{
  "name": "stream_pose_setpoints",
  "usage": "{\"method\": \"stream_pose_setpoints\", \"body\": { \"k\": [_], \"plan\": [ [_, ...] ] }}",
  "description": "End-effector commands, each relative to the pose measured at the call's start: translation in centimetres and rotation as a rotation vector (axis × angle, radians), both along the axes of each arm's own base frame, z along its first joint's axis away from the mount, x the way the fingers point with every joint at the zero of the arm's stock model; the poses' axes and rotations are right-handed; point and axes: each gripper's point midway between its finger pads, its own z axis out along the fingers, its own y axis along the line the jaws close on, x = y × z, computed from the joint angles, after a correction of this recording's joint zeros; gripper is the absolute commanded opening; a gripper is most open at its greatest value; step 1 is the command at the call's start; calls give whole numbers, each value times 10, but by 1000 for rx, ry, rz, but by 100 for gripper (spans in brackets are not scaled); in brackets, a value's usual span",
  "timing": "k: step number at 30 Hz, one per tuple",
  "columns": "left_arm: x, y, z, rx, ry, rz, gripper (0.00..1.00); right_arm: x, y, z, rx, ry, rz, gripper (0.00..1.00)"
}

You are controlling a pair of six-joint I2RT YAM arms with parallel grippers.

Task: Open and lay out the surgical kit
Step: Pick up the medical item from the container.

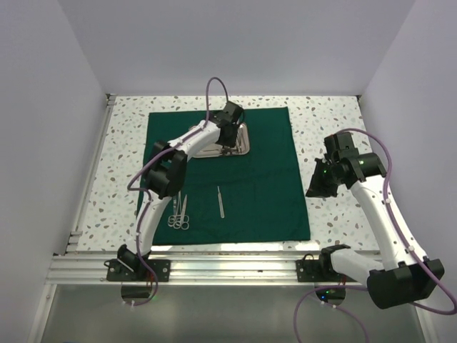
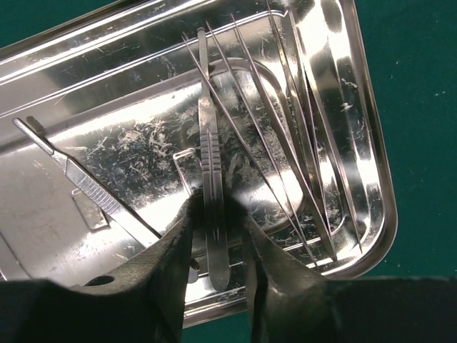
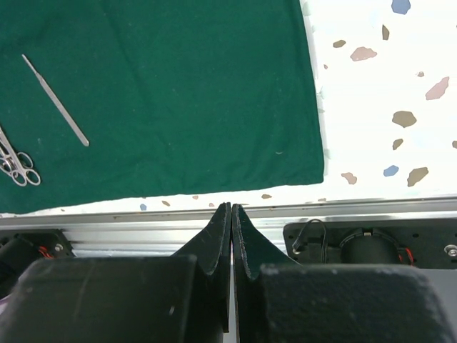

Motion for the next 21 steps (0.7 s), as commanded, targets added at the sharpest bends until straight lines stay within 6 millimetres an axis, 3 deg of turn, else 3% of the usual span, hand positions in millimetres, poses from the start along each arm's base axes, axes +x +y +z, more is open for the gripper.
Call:
{"method": "stream_pose_setpoints", "body": {
  "k": [1, 6, 11, 17, 21],
  "plan": [
    [-37, 27, -59, 80, 169, 15, 35, 4, -1, 7, -2, -16, 1, 0],
    [-65, 43, -73, 103, 246, 31, 25, 6, 0, 4, 3, -6, 4, 0],
    [-102, 53, -86, 102, 343, 52, 23, 9, 2, 4, 9, -11, 3, 0],
    [-118, 52, -90, 66, 392, 43, 23, 12, 5, 0, 24, -6, 1, 0],
    [-112, 48, -93, 62, 375, 29, 23, 13, 7, -2, 36, -4, 3, 0]
  ]
}}
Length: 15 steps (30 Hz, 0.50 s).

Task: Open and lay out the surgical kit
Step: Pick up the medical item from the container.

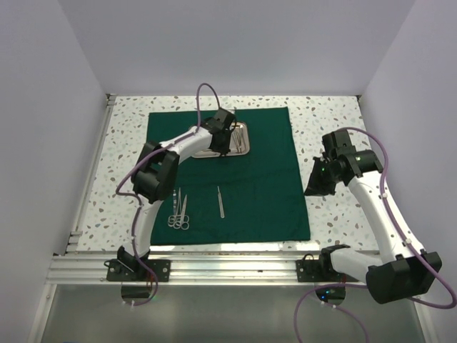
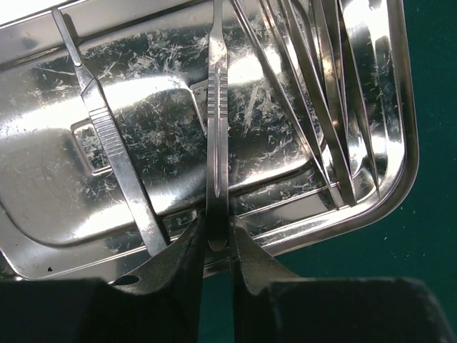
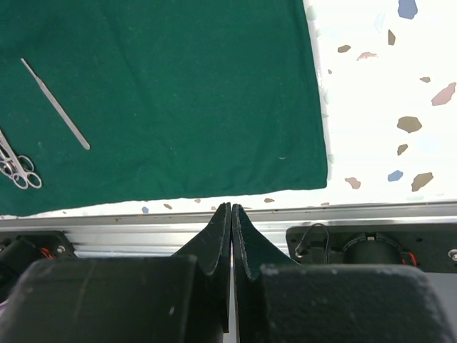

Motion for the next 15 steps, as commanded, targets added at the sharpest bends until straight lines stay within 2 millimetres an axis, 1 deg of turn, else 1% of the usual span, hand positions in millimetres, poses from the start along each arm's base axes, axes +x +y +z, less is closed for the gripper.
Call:
{"method": "stream_pose_setpoints", "body": {
  "k": [1, 2, 3, 4, 5, 6, 7, 8, 10, 12, 13, 14, 15],
  "plan": [
    [-76, 32, -88, 132, 349, -12, 23, 7, 6, 3, 35, -22, 2, 0],
    [-68, 29, -83, 133, 337, -13, 23, 7, 6, 3, 39, -20, 2, 0],
    [-67, 29, -91, 143, 351, -20, 19, 8, 7, 3, 42, -20, 0, 0],
    [-65, 28, -92, 146, 355, -23, 15, 8, 8, 2, 46, -18, 3, 0],
    [-60, 25, -88, 146, 354, -23, 6, 9, 8, 2, 48, -20, 1, 0],
    [-60, 25, -92, 155, 362, -23, 0, 9, 8, 2, 50, -22, 2, 0],
    [-59, 25, -91, 157, 363, -23, 0, 9, 8, 2, 50, -21, 0, 0],
    [-54, 24, -85, 158, 346, -19, 0, 9, 8, 3, 52, -24, -1, 0],
    [-44, 21, -70, 148, 301, -14, 0, 9, 9, 3, 54, -27, -2, 0],
    [-30, 18, -45, 143, 237, -12, 0, 8, 10, 2, 62, -25, 2, 0],
    [-24, 17, -36, 139, 216, -9, 0, 9, 11, 1, 67, -22, 1, 0],
    [-13, 14, -17, 136, 180, -3, 0, 10, 12, 1, 73, -27, 1, 0],
    [-7, 13, -8, 134, 160, -3, 0, 9, 13, -1, 76, -20, 1, 0]
  ]
}}
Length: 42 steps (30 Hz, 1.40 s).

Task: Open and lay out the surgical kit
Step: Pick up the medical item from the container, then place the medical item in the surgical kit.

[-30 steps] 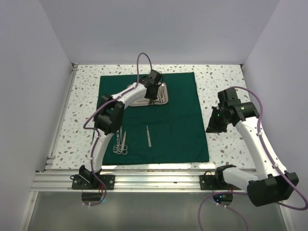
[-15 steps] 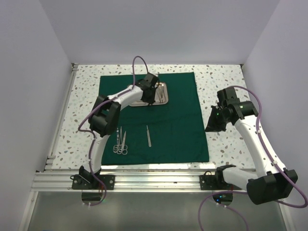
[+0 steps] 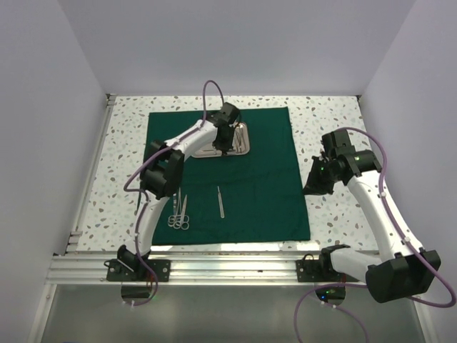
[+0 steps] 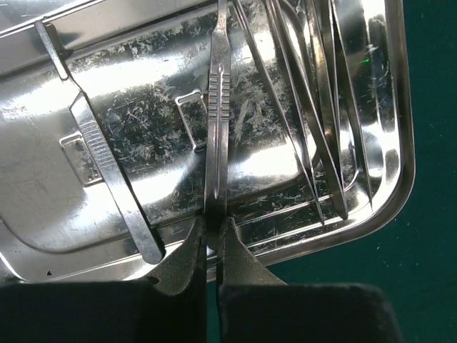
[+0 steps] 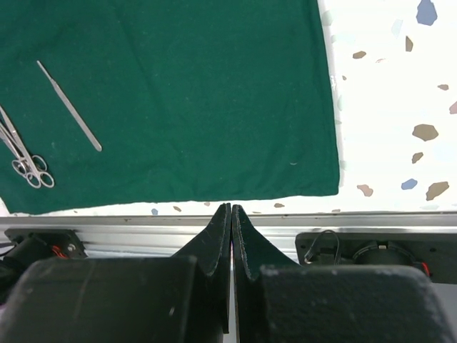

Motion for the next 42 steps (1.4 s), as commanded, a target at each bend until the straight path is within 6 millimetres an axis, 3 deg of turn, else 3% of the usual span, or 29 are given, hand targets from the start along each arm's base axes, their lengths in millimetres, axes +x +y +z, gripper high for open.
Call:
{"method": "stream_pose_setpoints", "body": {
  "k": [1, 5, 11, 16, 23, 28, 30, 34, 37, 42],
  "plan": [
    [-12, 17, -4, 91, 88, 3, 0, 3, 9, 0, 54, -10, 8, 0],
    [8, 9, 54, 37, -12, 18, 0, 5, 16, -3, 88, -9, 13, 0],
    [0, 14, 93, 3, -57, 42, 0, 9, 25, -8, 134, 0, 30, 0],
    [-34, 25, 96, -26, -11, 86, 0, 12, 28, -8, 146, -1, 46, 0],
    [-130, 47, 87, -74, 65, 142, 0, 9, 29, -11, 146, 17, 73, 0],
    [-195, 38, 66, -76, 131, 160, 0, 1, 34, -20, 154, 54, 93, 0],
    [-212, 27, 68, -114, 134, 161, 0, -1, 36, -23, 152, 63, 103, 0],
    [-226, 28, 66, -127, 130, 196, 0, -3, 40, -26, 156, 83, 119, 0],
    [-225, 33, 72, -125, 108, 215, 0, -4, 43, -26, 162, 85, 129, 0],
    [-242, 19, 65, -151, 190, 191, 0, -8, 41, -26, 153, 81, 131, 0]
  ]
}}
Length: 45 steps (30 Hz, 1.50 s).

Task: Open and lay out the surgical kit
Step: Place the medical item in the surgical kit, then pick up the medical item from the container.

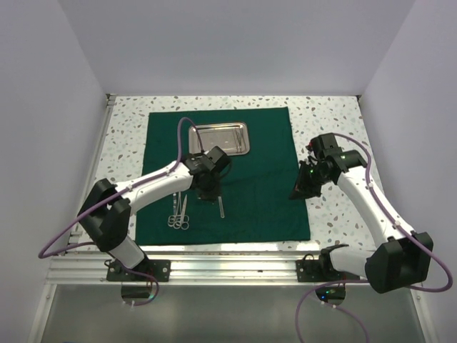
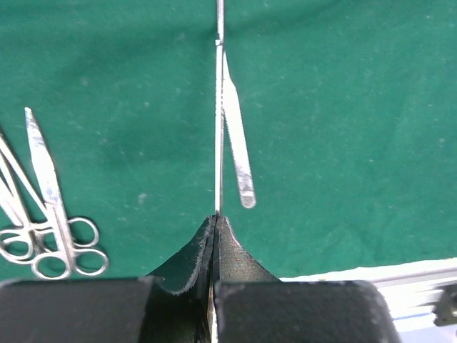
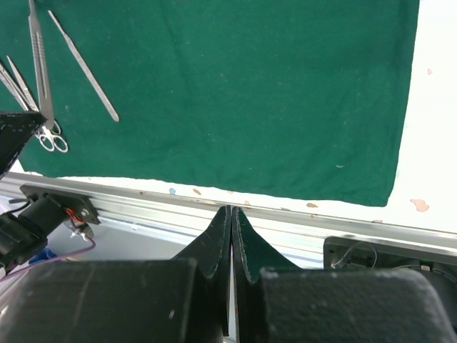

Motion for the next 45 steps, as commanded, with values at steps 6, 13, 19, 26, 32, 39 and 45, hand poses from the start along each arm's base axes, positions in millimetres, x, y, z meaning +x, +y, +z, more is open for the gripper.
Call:
{"method": "stream_pose_setpoints", "body": {
  "k": [6, 13, 19, 26, 32, 39, 45],
  "plan": [
    [-8, -25, 7, -86, 27, -22, 26, -11, -2, 0, 3, -11, 18, 0],
    [12, -41, 39, -119, -15, -70, 55, -14, -5, 3, -11, -25, 8, 0],
    [111, -8, 63, -88, -131, 4, 54, -15, -9, 6, -25, -46, -15, 0],
    [216, 29, 51, 65, -197, -2, 52, -15, -16, 15, -52, -76, -31, 0],
    [262, 35, 13, 98, -190, -20, 48, -5, -26, 28, -111, -112, -35, 0],
    [267, 33, -17, 105, -186, -65, 48, 0, -36, 31, -169, -111, -40, 0],
    [260, 22, -27, 47, -192, -107, 48, 3, -38, 26, -181, -92, -47, 0]
  ]
}}
